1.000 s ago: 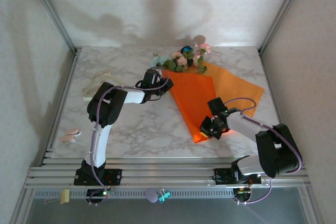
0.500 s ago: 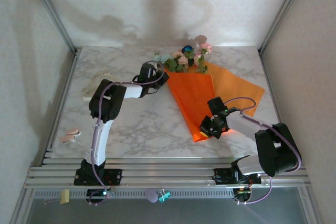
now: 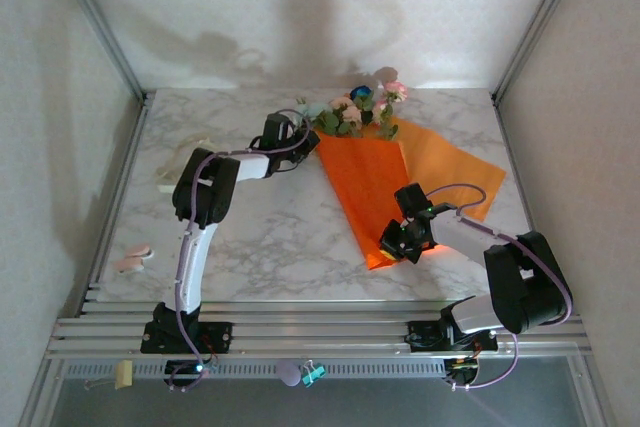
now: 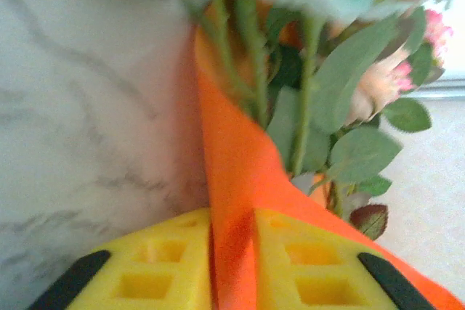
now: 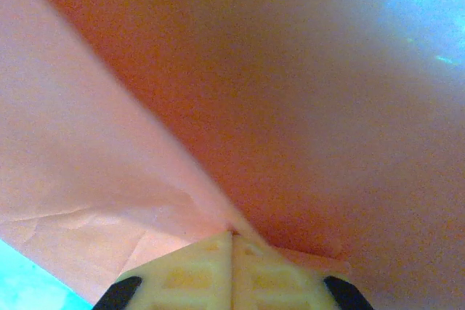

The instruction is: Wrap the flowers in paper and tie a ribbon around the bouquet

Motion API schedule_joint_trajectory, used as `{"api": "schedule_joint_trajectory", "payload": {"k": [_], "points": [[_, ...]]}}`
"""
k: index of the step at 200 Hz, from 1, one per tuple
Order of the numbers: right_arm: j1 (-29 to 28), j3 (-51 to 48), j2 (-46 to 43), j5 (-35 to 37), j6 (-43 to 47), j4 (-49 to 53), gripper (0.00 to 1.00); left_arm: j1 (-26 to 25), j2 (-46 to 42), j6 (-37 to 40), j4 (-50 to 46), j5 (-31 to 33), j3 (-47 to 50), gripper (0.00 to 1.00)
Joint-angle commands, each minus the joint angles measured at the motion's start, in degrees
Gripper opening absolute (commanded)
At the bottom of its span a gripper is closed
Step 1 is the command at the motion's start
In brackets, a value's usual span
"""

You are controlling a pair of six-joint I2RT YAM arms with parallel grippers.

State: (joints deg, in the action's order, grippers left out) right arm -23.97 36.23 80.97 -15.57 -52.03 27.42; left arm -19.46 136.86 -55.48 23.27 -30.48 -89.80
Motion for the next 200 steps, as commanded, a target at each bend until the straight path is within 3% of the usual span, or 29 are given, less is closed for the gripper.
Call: {"api": "schedule_joint_trajectory", "payload": {"k": [1,24,80,94,111,136,155,176,200], "points": [[0.6,-2.4,3.1,3.3,0.3,4.8,0.08,1.4,2.2,1.1,-1.8,1.0,-3.1,0.22],[0.7,-2.2,3.2,3.2,0.3,4.8,0.08,1.5,3.6,1.2,-2.9,0.6,-5.5,0.00],[0.7,-1.8,3.1,3.1,0.6,4.9,0.08,2.2,2.6,2.5,-5.8,2.1,-5.9,0.00],[0.7,-1.1,2.5,3.2,1.2,5.3,0.11,2.2,1.4,3.1,-7.4,2.9,-5.6,0.33],[0.7,1.0,1.1,3.9,2.6,7.3,0.20,1.7,-3.3,3.9,-9.6,5.7,-3.0,0.44],[0.7,5.3,-1.7,4.9,4.1,11.6,0.32,-0.2,-13.5,2.5,-20.5,14.6,2.7,0.44],[0.7,8.0,-3.8,5.2,4.3,14.2,0.35,-3.3,-21.3,2.0,-26.0,17.4,8.4,0.43],[0.5,9.9,-5.6,4.7,4.4,15.5,0.33,-8.5,-26.7,0.4,-23.4,11.1,15.7,0.41],[-1.1,9.6,-7.1,1.8,4.1,13.5,0.26,-14.2,-25.6,-3.1,-18.5,3.1,19.3,0.33]]}}
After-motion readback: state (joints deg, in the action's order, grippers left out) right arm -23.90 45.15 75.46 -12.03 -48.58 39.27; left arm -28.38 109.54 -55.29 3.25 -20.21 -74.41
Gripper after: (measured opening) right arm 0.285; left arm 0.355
